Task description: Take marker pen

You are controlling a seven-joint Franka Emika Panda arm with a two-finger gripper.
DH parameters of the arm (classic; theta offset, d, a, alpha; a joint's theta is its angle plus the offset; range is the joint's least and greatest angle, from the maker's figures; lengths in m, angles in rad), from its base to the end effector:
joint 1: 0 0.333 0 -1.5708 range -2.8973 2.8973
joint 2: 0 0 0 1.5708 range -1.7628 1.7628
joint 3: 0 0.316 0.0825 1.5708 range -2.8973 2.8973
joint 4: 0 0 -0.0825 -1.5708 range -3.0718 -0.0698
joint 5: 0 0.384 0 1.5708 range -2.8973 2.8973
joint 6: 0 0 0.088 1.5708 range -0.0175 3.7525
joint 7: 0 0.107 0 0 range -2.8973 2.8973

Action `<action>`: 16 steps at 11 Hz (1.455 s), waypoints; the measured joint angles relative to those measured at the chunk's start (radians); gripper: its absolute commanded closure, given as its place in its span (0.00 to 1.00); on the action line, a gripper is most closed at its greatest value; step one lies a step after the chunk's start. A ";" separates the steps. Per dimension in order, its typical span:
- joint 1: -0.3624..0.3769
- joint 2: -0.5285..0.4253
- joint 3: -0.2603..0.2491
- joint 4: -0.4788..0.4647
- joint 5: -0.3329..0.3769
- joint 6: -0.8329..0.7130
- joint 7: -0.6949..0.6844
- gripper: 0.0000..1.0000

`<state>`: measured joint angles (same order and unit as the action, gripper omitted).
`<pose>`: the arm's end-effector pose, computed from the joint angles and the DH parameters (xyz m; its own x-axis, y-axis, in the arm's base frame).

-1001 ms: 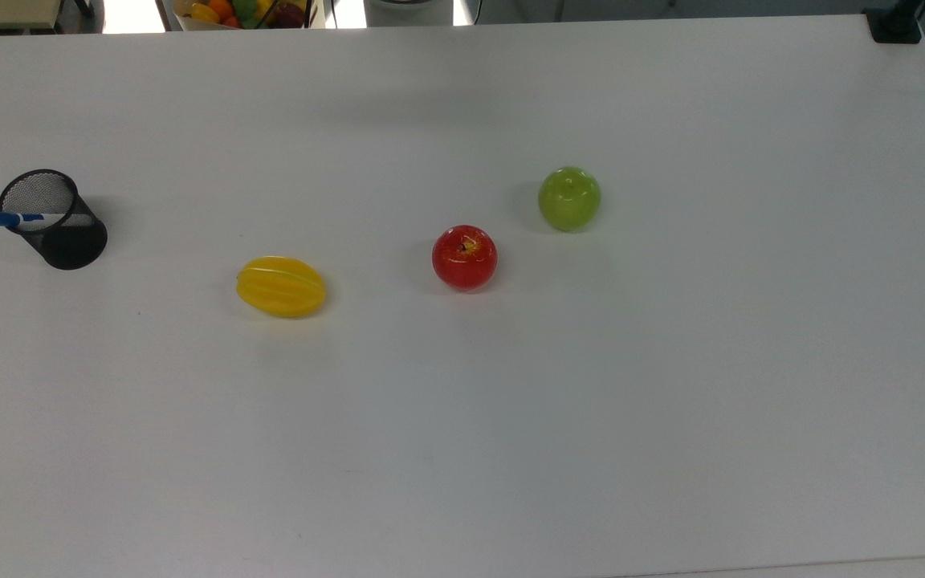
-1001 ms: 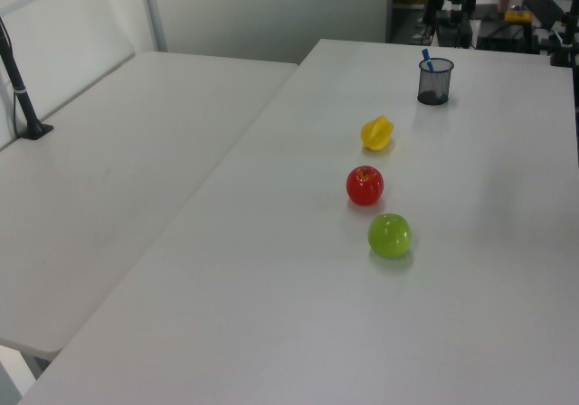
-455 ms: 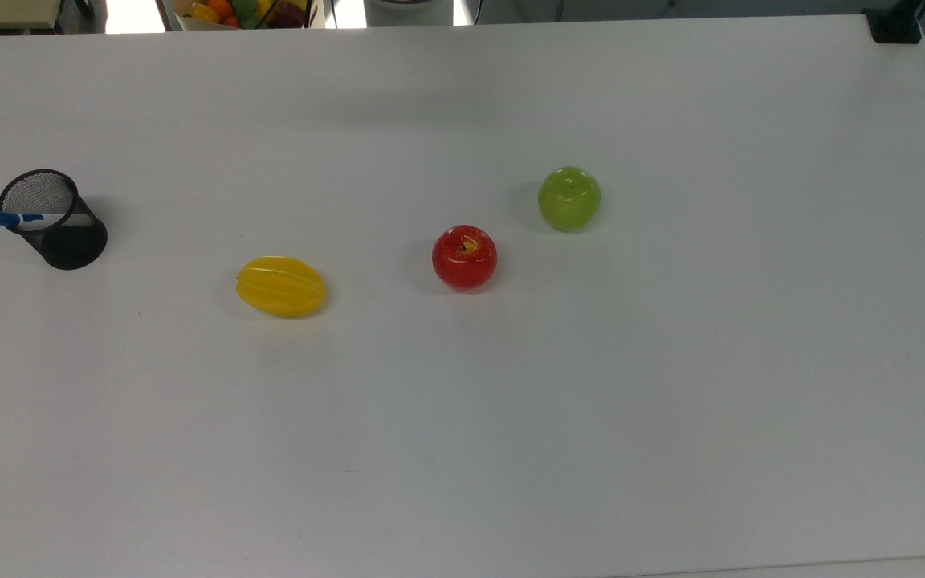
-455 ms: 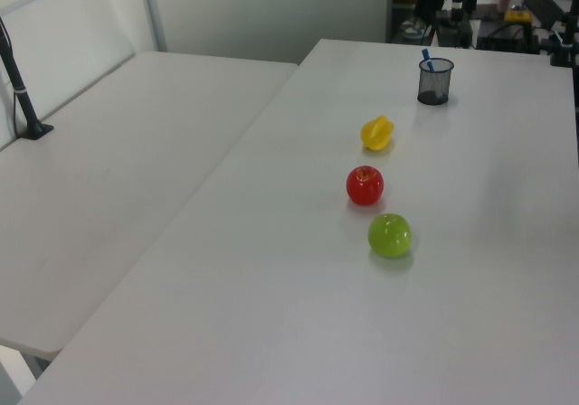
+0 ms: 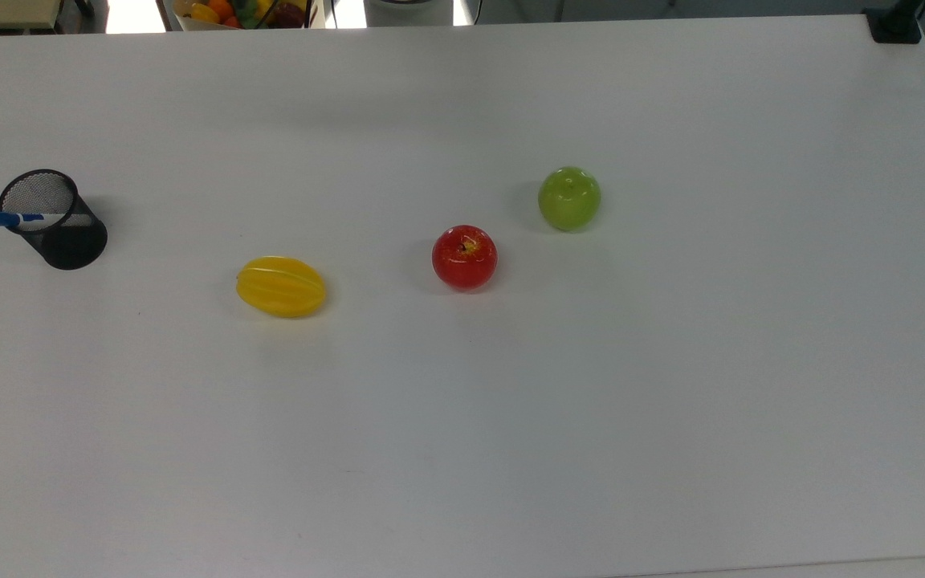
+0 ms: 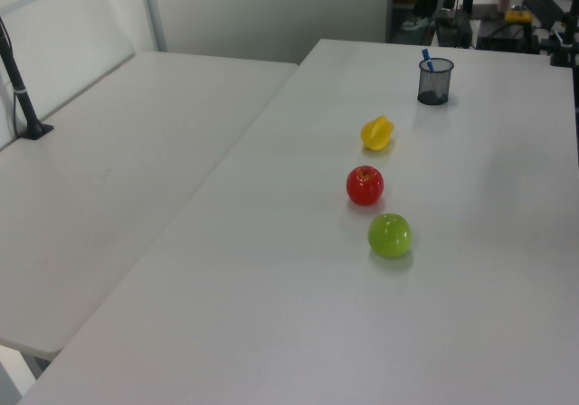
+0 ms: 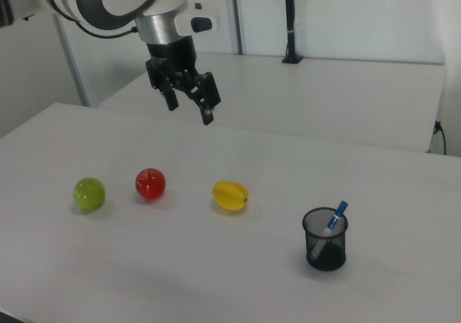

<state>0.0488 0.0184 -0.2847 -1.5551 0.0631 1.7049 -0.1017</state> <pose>0.5594 -0.1267 0.6349 0.9808 -0.1394 0.1367 -0.1345 -0.9899 -0.0443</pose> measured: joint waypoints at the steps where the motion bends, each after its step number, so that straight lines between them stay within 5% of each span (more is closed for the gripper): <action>1: -0.001 0.012 -0.030 -0.009 0.000 0.073 0.000 0.00; 6: -0.017 0.179 -0.133 -0.058 0.047 0.413 0.000 0.00; 16: -0.200 0.403 -0.142 -0.057 0.355 0.778 -0.055 0.21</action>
<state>-0.1512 0.4215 -0.4267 -1.6120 0.4183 2.4828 -0.1569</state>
